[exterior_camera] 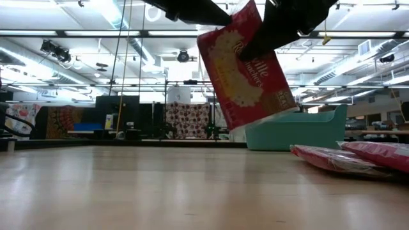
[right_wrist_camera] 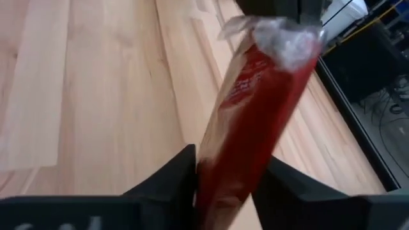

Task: Sort popcorn bags into baskets
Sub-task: Put the red popcorn bag into the green bin

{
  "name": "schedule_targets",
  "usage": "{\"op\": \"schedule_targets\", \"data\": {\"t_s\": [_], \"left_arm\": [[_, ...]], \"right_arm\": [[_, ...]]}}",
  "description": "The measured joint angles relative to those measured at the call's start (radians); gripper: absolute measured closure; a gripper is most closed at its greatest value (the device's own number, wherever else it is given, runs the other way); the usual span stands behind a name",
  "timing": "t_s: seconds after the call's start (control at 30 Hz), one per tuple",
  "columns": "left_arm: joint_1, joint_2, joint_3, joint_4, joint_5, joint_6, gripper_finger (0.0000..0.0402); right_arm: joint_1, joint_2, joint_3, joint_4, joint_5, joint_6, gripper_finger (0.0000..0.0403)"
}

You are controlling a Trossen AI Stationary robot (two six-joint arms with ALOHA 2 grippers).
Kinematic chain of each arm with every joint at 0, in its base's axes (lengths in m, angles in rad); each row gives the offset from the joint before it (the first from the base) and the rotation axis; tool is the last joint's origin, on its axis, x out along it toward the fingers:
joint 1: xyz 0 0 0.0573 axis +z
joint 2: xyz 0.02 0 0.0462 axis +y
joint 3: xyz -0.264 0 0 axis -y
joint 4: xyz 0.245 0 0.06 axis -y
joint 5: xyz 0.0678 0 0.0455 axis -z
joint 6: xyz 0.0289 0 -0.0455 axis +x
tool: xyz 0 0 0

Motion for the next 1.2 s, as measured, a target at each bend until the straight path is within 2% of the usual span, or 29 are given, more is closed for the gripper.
{"op": "schedule_targets", "data": {"t_s": [0.13,0.3,0.43,0.53,1.03,1.2], "left_arm": [[0.002,-0.003,0.000,0.001,0.017,0.001,0.0376],[-0.007,-0.028,0.002,-0.038,0.018,0.013,0.0305],[-0.022,-0.065,0.001,-0.099,0.022,0.005,0.0250],[-0.033,-0.098,-0.027,-0.090,0.058,0.001,0.0229],[-0.020,-0.351,-0.419,0.246,0.071,-0.081,0.0229],[-0.020,-0.429,-0.521,0.357,0.064,-0.082,0.0229]], "right_arm": [[-0.012,0.000,0.000,-0.001,-0.016,0.001,0.0302],[-0.033,0.000,0.000,0.003,-0.099,0.070,0.0345],[-0.034,0.000,0.000,0.005,-0.109,0.078,0.0360],[-0.035,0.000,0.000,0.005,-0.112,0.078,0.0360],[-0.082,-0.001,0.001,-0.033,-0.147,0.087,0.0359],[-0.123,-0.002,0.085,-0.172,-0.168,0.076,0.0359]]}}
